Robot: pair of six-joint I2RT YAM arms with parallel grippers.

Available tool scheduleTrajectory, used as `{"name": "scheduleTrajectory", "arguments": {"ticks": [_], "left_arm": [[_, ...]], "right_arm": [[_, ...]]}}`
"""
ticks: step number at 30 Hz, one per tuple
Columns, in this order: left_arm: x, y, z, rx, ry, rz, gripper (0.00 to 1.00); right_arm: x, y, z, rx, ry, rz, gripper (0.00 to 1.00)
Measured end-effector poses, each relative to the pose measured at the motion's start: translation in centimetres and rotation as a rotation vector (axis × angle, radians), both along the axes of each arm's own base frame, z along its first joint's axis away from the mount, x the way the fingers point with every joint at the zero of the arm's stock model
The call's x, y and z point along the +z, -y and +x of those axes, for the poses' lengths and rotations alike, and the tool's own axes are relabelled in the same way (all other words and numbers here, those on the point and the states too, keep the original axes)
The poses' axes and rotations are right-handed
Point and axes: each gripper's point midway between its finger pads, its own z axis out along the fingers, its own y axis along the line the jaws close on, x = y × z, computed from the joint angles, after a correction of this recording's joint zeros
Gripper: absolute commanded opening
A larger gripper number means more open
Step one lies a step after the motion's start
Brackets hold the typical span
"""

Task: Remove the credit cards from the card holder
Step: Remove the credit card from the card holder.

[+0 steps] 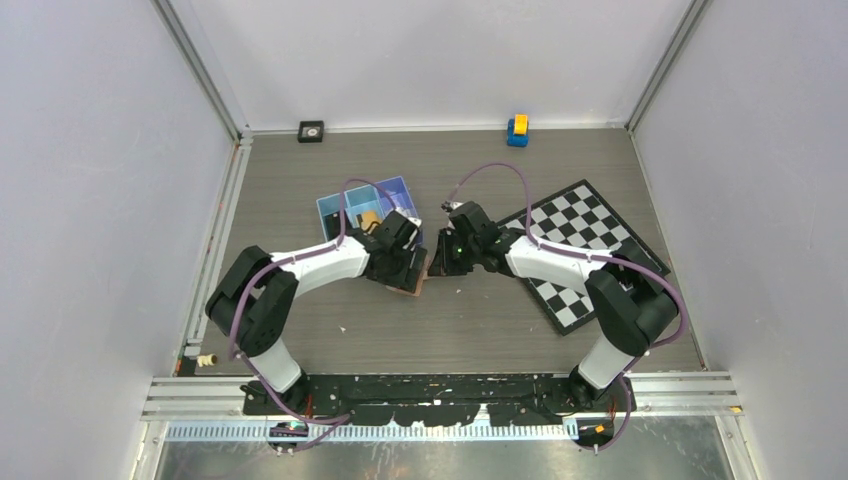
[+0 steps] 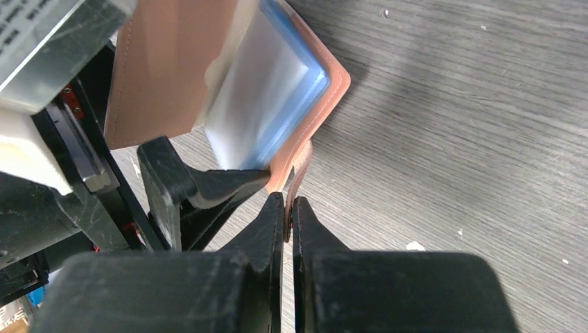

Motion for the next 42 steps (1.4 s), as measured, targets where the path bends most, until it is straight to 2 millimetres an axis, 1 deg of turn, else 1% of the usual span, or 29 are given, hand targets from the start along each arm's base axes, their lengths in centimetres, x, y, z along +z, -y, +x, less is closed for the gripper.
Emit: {"name": "scheduleTrajectory", "arguments": {"ticks": [2, 5, 7, 9, 11, 13, 17, 18, 20, 21, 23, 27, 29, 31, 32, 34, 37, 40, 42], "left_arm": [[0.0, -0.1, 0.1, 0.003, -0.003, -0.004, 0.56], [0.1, -0.2, 0.3, 0.011, -0.023, -0.036, 0.51], [0.0, -0.2, 0.4, 0.019, -0.041, -0.066, 0.45], [0.2, 0.0, 0.5, 0.024, -0.065, -0.117, 0.36], [0.3, -0.1, 0.8, 0.039, -0.076, -0.151, 0.31], [0.4, -0.1, 0.8, 0.050, -0.089, -0.192, 0.30], [0.7, -0.1, 0.4, 0.062, -0.090, -0.262, 0.29], [0.8, -0.1, 0.3, 0.064, -0.089, -0.274, 0.29], [1.1, -0.1, 0.1, 0.066, -0.081, -0.303, 0.28], [1.3, -0.1, 0.0, 0.070, -0.075, -0.322, 0.27], [2.1, 0.0, 0.0, 0.075, -0.057, -0.369, 0.25], [3.8, 0.3, 0.3, 0.097, -0.030, -0.505, 0.21], [4.1, 0.4, 0.4, 0.114, -0.040, -0.568, 0.20], [4.4, 0.6, 0.4, 0.125, -0.054, -0.623, 0.20], [4.7, 0.8, 0.4, 0.128, -0.066, -0.656, 0.20], [5.3, 1.3, 0.7, 0.125, -0.074, -0.716, 0.20], [6.4, 2.2, 1.2, 0.108, -0.069, -0.815, 0.19], [7.3, 2.7, 1.2, 0.094, -0.066, -0.895, 0.19], [7.9, 3.0, 1.2, 0.084, -0.069, -0.945, 0.19]], "right_arm": [[0.1, -0.1, 0.1, 0.000, 0.005, 0.003, 0.00], [0.1, -0.1, 0.3, -0.003, 0.011, 0.006, 0.01], [0.2, -0.1, 0.3, -0.004, 0.014, 0.007, 0.01], [0.2, -0.1, 0.4, -0.005, 0.018, 0.007, 0.00], [0.2, -0.1, 0.6, -0.008, 0.024, 0.006, 0.01], [0.2, 0.0, 0.6, -0.011, 0.026, 0.005, 0.00], [0.2, 0.1, 0.8, -0.017, 0.027, 0.003, 0.01], [0.2, 0.2, 0.8, -0.018, 0.026, 0.003, 0.03], [0.1, 0.4, 0.8, -0.022, 0.023, 0.001, 0.10], [0.1, 0.5, 0.9, -0.025, 0.023, 0.001, 0.17], [0.1, 0.7, 0.8, -0.030, 0.023, 0.001, 0.25], [0.8, 1.3, 0.6, -0.043, 0.043, 0.018, 0.50], [1.4, 1.5, 0.6, -0.049, 0.060, 0.031, 0.64], [2.2, 1.6, 0.6, -0.054, 0.085, 0.051, 0.76], [2.6, 1.6, 0.6, -0.051, 0.104, 0.065, 0.80], [3.3, 1.6, 0.6, -0.053, 0.127, 0.091, 0.81], [3.7, 1.4, 0.7, -0.059, 0.141, 0.126, 0.83], [3.9, 1.3, 1.0, -0.077, 0.133, 0.180, 0.84], [4.1, 1.6, 1.6, -0.106, 0.123, 0.260, 0.84]]}}
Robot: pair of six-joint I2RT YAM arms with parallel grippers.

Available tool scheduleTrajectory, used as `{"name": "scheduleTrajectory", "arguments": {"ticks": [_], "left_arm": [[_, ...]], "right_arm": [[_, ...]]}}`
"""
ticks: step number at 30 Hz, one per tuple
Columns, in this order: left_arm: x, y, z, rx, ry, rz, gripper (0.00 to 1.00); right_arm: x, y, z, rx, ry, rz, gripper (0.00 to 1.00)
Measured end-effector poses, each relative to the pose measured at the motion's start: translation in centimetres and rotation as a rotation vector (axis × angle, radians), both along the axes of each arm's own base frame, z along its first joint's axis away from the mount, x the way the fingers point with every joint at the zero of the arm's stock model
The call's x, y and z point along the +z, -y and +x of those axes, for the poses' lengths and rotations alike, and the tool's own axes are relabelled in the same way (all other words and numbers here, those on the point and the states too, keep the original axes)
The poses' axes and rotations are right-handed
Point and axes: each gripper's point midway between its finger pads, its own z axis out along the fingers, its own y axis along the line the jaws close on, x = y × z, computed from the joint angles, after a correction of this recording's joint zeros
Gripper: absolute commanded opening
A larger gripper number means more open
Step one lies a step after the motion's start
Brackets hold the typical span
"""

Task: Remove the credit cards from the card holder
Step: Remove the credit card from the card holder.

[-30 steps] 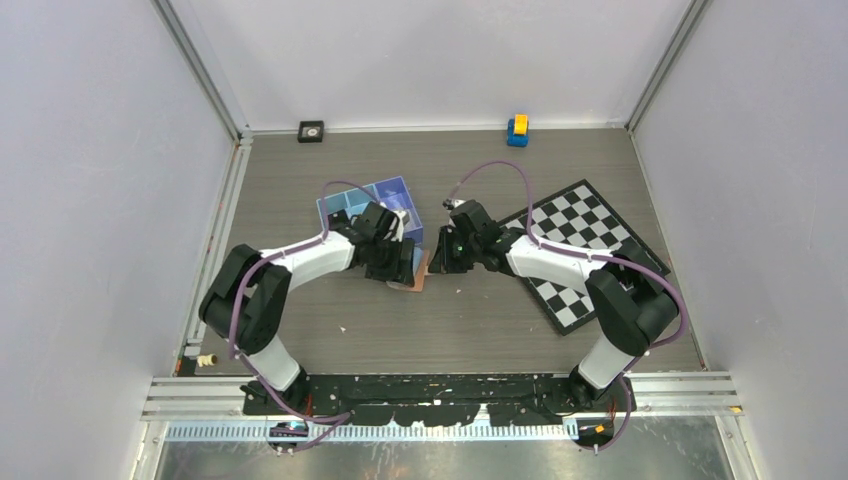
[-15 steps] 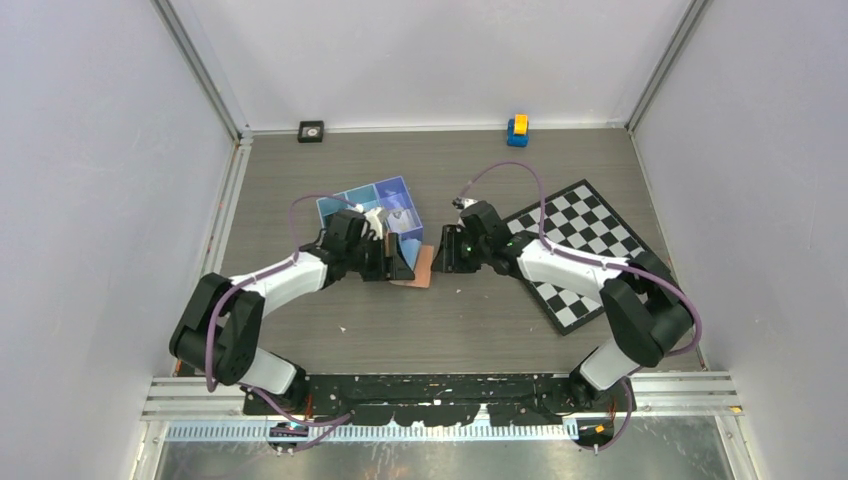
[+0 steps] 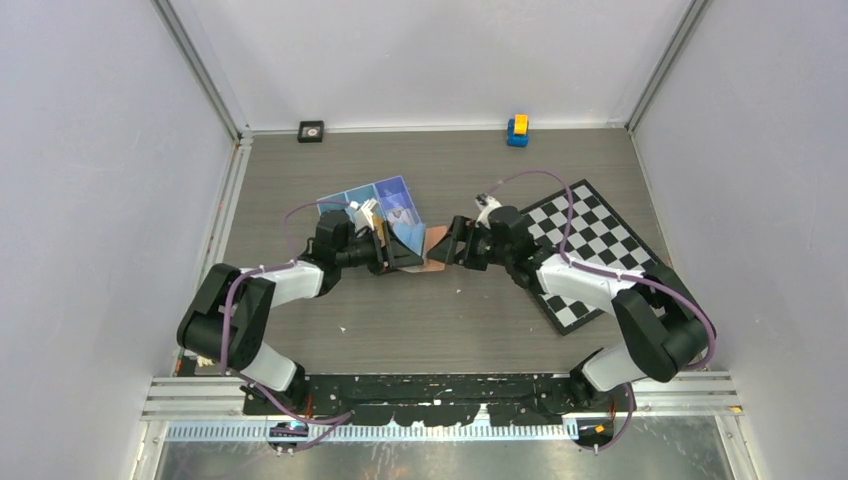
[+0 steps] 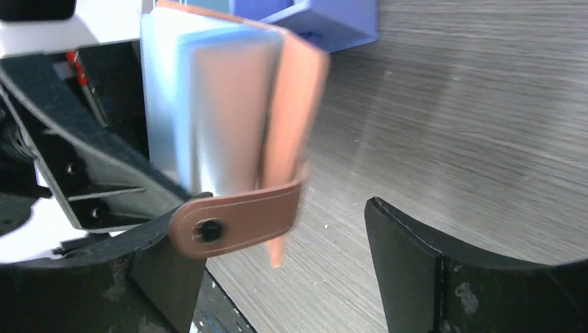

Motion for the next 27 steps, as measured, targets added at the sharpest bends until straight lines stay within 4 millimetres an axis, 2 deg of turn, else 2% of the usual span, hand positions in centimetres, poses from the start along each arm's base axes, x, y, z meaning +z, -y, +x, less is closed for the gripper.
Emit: {"name": "scheduleTrajectory", "arguments": {"ticks": [5, 13, 17, 23, 24, 27], "left_arm": [[1.6, 1.1, 0.2, -0.030, 0.021, -0.130, 0.18], [2.6, 2.1, 0.2, -0.069, -0.001, -0.265, 0.17], [3.4, 2.2, 0.1, -0.081, 0.017, -0.291, 0.17], [3.5, 2.8, -0.4, -0.104, 0.021, -0.291, 0.18], [3.4, 2.9, -0.6, -0.110, 0.021, -0.291, 0.18], [3.4, 3.3, -1.0, -0.126, 0.020, -0.288, 0.18]], "right_arm": [[-0.3, 2.1, 1.1, -0.077, -0.058, 0.158, 0.85], [3.8, 0.3, 0.8, -0.002, 0.014, 0.334, 0.86], [4.4, 0.3, 0.7, 0.003, 0.029, 0.358, 0.86], [5.1, -0.1, 1.0, -0.002, 0.031, 0.403, 0.87], [5.1, -0.1, 1.0, -0.003, 0.028, 0.409, 0.86], [5.0, -0.2, 1.1, -0.006, 0.021, 0.414, 0.74]]}}
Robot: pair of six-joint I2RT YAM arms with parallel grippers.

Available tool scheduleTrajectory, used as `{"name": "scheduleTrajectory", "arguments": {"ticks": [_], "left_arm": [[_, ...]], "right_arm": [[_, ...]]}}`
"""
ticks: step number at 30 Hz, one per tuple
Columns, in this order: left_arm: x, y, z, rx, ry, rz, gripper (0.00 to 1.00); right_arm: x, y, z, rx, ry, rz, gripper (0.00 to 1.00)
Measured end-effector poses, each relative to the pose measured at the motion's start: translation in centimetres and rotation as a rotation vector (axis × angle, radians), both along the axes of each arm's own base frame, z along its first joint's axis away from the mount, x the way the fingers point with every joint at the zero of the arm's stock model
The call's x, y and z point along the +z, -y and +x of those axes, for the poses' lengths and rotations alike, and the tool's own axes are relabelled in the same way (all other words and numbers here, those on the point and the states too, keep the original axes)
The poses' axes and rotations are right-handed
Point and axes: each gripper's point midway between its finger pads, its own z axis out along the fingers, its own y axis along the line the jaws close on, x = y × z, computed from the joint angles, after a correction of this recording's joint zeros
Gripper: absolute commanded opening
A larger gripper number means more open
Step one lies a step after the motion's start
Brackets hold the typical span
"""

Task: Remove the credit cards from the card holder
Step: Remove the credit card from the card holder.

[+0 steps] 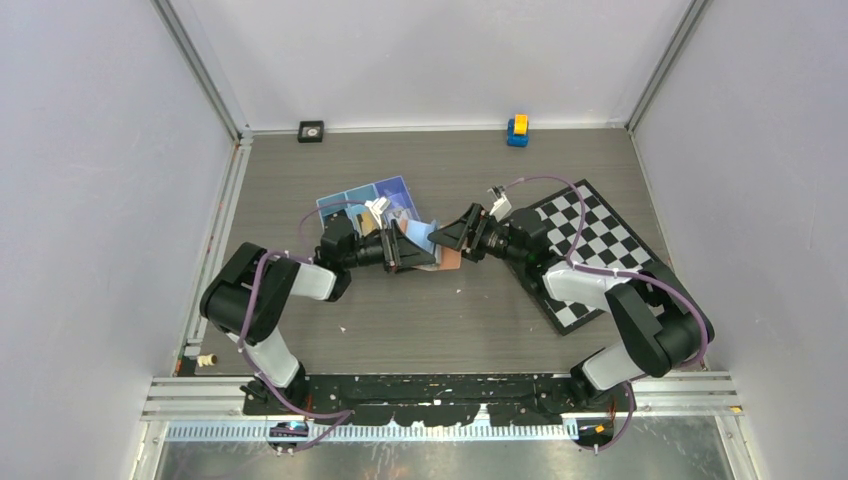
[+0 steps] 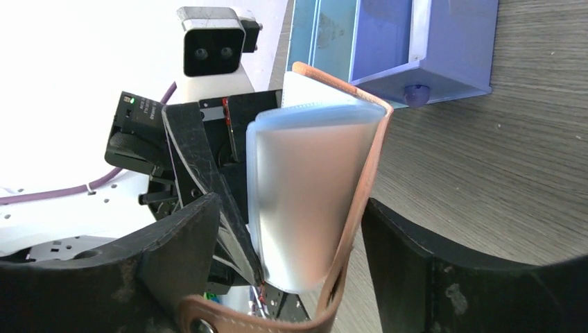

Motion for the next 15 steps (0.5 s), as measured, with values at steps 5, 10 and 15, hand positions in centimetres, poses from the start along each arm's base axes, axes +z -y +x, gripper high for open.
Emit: {"name": "scheduleTrajectory", "arguments": {"ticks": [5, 10, 15], "left_arm": [[0.05, 0.15, -0.23, -0.010, 0.014, 0.002, 0.19], [0.15, 0.14, -0.26, -0.010, 0.018, 0.003, 0.23], [-0.03, 0.12, -0.30, -0.010, 0.006, 0.008, 0.43]], "right_arm": [[-0.07, 0.01, -0.01, -0.001, -0.004, -0.001, 0.60], [0.03, -0.01, -0.02, 0.001, 0.001, 0.001, 0.40], [0.41, -0.12, -0.07, 0.009, 0.013, 0.012, 0.30]]}}
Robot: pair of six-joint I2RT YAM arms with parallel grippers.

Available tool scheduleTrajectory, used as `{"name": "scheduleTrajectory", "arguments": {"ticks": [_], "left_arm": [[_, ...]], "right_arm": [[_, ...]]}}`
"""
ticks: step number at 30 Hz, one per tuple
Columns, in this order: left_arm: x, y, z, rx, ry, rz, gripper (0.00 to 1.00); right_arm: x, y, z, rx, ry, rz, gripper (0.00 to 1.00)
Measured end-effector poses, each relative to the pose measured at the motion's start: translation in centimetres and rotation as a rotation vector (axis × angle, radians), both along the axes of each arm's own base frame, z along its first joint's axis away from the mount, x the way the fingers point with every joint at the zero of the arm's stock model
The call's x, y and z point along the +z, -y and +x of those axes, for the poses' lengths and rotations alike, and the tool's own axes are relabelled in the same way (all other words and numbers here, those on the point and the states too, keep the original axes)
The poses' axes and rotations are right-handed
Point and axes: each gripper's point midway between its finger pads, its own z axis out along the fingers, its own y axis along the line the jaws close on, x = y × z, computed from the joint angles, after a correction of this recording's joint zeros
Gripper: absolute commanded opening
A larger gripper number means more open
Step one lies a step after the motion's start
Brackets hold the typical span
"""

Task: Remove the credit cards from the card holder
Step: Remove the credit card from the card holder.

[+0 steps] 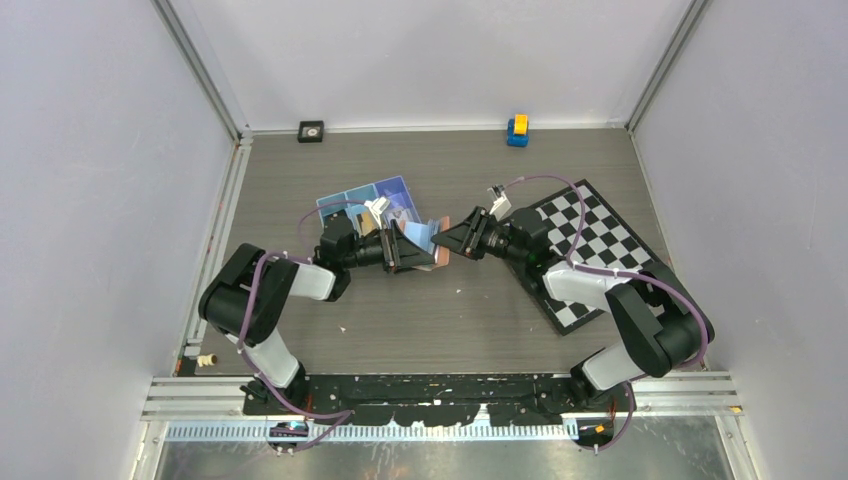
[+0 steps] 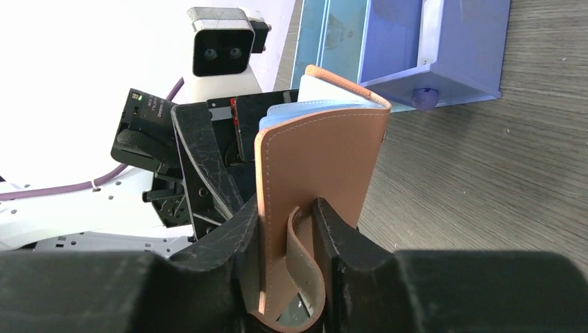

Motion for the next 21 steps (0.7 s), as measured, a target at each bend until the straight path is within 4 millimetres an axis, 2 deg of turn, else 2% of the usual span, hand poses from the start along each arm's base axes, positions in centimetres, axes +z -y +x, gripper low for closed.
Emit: {"name": "scheduleTrajectory", "arguments": {"ticks": [3, 13, 16, 21], "left_arm": [[-0.04, -0.02, 0.00, 0.002, -0.004, 0.003, 0.53], [0.31, -0.14, -0.20, 0.003, 0.005, 0.005, 0.72], [0.51, -0.17, -0.25, 0.002, 0.019, 0.004, 0.72], [0.36, -0.22, -0.27, 0.002, 0.022, 0.009, 0.59]], "right_arm": [[0.07, -0.03, -0.05, 0.004, 0.002, 0.002, 0.29], [0.32, -0.15, -0.23, 0.020, 0.008, 0.008, 0.21], [0.29, -0.11, -0.18, 0.019, 0.007, 0.006, 0.20], [0.33, -0.11, -0.15, 0.019, 0.009, 0.006, 0.20]]}}
